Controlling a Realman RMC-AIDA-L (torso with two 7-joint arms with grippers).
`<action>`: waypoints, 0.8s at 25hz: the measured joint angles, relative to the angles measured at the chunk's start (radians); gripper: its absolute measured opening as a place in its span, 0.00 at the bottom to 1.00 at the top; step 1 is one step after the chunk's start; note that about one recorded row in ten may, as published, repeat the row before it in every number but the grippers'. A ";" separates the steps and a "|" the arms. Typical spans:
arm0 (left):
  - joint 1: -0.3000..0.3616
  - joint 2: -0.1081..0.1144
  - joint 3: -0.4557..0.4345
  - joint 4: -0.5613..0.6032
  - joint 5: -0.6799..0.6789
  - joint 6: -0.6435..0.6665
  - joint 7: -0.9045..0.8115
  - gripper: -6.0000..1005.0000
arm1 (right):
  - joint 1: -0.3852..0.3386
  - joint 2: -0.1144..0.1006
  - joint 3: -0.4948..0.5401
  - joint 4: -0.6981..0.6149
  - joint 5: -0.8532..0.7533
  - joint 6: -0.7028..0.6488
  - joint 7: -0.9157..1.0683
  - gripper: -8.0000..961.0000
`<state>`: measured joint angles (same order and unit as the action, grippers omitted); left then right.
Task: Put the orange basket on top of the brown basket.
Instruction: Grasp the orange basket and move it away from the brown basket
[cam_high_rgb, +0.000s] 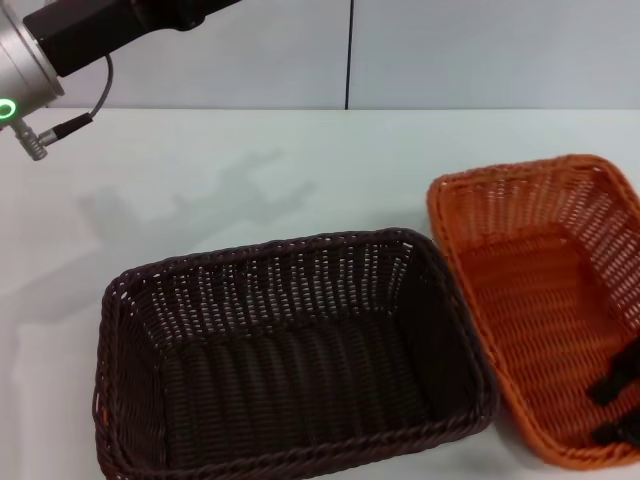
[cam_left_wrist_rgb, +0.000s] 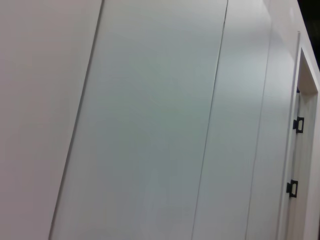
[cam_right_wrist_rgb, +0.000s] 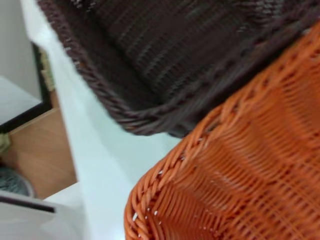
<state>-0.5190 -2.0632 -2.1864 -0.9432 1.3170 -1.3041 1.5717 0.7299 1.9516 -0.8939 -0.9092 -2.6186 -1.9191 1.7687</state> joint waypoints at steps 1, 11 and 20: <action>0.004 0.001 0.000 -0.001 -0.005 -0.001 0.000 0.86 | -0.003 0.012 -0.016 -0.002 0.000 -0.018 -0.004 0.59; 0.009 0.005 0.000 0.006 -0.009 0.006 0.003 0.86 | 0.003 0.103 -0.121 -0.058 -0.001 -0.167 -0.012 0.59; 0.004 0.004 0.001 0.006 -0.010 0.031 0.010 0.86 | 0.009 0.120 -0.224 -0.058 0.094 -0.246 -0.003 0.59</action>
<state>-0.5150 -2.0594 -2.1858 -0.9372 1.3074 -1.2732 1.5816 0.7389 2.0711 -1.1181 -0.9674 -2.5244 -2.1655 1.7653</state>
